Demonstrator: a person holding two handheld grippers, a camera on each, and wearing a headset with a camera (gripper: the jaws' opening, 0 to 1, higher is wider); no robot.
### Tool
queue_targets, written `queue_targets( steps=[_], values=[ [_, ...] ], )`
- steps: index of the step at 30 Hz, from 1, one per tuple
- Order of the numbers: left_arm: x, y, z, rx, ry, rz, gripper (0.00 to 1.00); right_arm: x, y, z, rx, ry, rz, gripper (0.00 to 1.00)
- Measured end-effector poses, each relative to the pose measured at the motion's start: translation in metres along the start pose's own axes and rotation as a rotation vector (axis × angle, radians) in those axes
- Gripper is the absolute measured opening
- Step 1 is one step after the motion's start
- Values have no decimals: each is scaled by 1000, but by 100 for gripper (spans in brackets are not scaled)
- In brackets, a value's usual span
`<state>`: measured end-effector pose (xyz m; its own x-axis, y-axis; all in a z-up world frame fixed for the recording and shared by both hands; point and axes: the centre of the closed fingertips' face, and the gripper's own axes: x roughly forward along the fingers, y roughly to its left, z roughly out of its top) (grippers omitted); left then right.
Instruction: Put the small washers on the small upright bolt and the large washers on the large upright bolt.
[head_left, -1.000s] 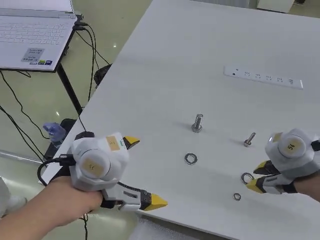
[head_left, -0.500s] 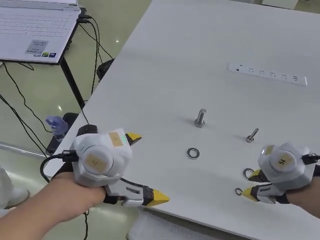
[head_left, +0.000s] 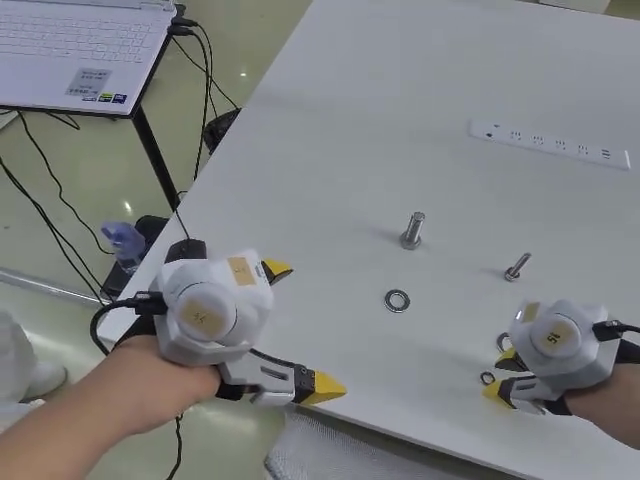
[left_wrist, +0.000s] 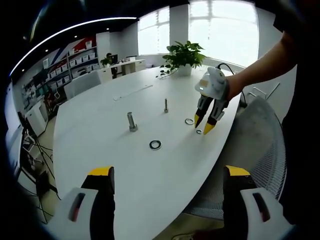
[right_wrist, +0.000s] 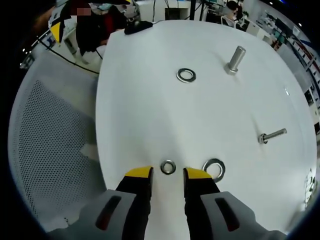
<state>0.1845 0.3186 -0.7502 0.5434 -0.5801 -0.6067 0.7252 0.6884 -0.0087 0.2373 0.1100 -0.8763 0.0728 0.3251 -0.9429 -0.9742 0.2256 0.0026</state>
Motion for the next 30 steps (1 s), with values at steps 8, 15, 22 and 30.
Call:
queue_targets(
  steps=[8, 15, 22, 30],
  values=[
    [-1, 0, -2, -2, -1, -8, 89, 1, -1, 0, -20, 27, -9, 23],
    [0, 0, -2, -5, -5, -12, 88, 1, -1, 0, -20, 44, -14, 19],
    [0, -1, -2, -14, -10, -17, 86, 1, 2, 1, -38, 74, -20, 15],
    [0, 0, -2, -17, -11, -17, 85, 3, -2, 2, -17, 113, -17, 13]
  ],
)
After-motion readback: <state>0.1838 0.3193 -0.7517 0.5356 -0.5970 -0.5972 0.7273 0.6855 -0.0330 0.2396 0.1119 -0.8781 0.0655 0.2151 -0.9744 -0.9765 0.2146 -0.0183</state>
